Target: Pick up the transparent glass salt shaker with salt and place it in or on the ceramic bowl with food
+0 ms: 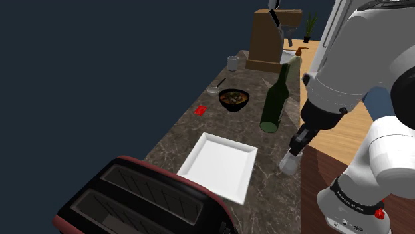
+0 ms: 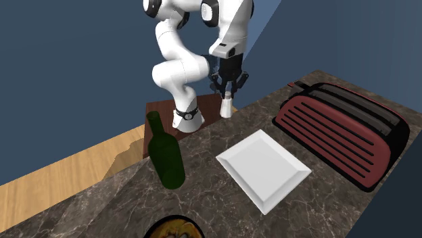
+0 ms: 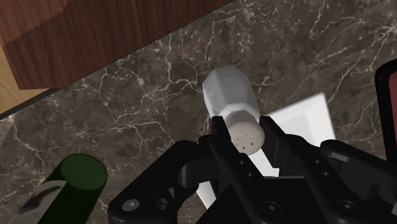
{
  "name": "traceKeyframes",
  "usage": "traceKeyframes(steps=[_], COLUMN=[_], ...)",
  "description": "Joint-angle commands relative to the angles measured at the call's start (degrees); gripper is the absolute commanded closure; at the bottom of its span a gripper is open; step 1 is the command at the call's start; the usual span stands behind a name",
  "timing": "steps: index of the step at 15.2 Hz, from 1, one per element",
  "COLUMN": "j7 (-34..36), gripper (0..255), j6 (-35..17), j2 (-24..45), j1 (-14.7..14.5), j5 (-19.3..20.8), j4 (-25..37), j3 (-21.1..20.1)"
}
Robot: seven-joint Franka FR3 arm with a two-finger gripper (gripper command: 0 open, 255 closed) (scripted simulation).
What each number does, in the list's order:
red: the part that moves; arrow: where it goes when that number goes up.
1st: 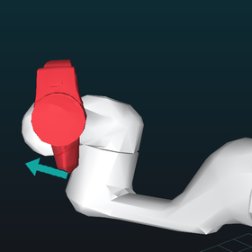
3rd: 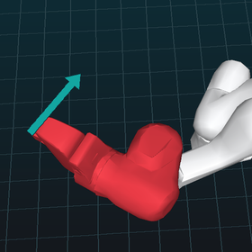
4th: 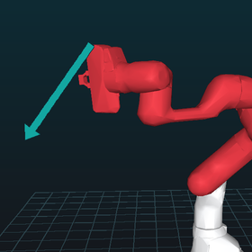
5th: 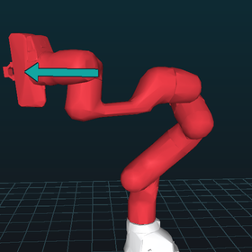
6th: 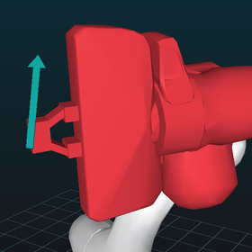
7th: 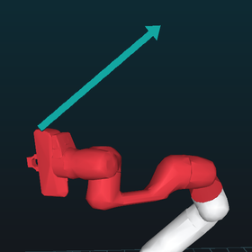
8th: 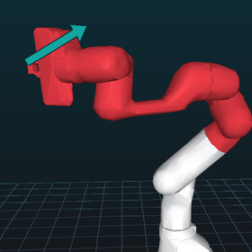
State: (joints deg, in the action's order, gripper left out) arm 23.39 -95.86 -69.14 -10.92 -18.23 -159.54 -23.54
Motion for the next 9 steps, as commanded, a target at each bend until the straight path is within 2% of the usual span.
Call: traceKeyframes(steps=[1,9], j7=[0.0,-0.1], gripper=[255,255], j6=[1.3,6.1], j2=[0.4,2.2], j1=[0.4,1.7], j5=[0.6,2.7], j4=[1.8,8.5], j3=[0.5,2.6])
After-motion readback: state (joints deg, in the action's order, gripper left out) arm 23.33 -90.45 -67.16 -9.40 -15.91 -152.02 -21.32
